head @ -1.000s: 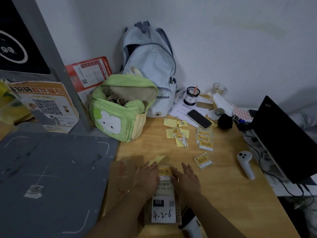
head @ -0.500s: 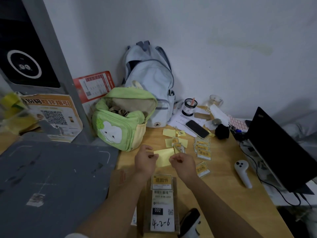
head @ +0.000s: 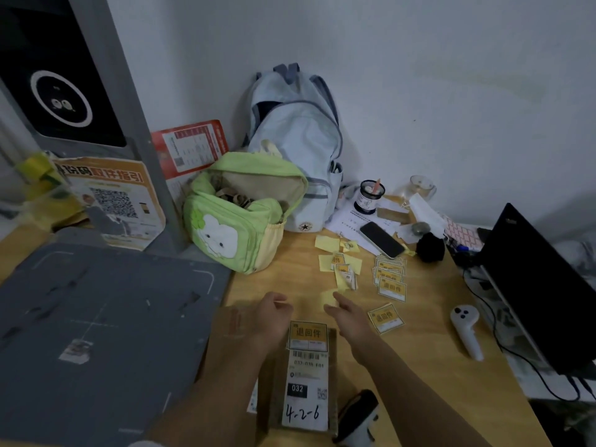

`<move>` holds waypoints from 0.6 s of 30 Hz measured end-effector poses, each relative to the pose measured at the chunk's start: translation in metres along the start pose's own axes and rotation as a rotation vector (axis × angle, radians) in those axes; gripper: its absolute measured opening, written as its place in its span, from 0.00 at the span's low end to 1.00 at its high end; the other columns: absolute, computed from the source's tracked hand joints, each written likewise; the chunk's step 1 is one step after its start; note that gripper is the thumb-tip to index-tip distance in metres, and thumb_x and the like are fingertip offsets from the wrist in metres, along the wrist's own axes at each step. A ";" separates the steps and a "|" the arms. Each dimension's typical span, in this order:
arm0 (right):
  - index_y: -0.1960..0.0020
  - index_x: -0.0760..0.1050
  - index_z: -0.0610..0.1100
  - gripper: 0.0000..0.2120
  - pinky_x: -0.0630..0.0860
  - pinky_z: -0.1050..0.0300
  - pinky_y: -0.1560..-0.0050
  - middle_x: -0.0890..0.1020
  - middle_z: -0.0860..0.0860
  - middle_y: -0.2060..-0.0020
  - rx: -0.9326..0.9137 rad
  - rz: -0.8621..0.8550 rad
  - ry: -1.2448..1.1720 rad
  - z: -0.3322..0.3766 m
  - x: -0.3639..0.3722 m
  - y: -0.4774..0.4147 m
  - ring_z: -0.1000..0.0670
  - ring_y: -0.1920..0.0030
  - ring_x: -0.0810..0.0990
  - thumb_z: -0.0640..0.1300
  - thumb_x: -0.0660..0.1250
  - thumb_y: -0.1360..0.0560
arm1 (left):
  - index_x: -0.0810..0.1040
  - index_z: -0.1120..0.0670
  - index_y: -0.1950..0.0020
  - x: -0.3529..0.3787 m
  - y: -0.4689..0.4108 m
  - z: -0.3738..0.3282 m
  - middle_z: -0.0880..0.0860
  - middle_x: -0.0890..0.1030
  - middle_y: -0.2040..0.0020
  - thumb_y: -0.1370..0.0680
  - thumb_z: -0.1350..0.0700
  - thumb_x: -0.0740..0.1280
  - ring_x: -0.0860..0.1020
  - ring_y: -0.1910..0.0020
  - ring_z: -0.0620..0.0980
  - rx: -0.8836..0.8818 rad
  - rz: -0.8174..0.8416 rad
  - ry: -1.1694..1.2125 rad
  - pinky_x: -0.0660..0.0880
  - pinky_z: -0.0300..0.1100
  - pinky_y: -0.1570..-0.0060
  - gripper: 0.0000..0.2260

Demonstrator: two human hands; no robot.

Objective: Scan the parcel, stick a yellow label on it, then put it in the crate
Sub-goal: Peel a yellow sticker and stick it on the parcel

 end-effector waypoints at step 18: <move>0.37 0.67 0.36 0.24 0.82 0.47 0.54 0.78 0.40 0.45 0.291 0.140 0.170 -0.046 0.004 0.011 0.40 0.47 0.80 0.51 0.67 0.26 | 0.79 0.56 0.51 0.015 0.019 0.016 0.56 0.82 0.52 0.24 0.57 0.62 0.81 0.52 0.54 -0.120 0.192 -0.222 0.81 0.49 0.51 0.07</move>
Point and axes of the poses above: each hand's wrist, its own y-axis away from the middle knuckle, its own x-axis out of the palm, z = x × y, the point moved 8 cm from there along -y, towards the middle knuckle
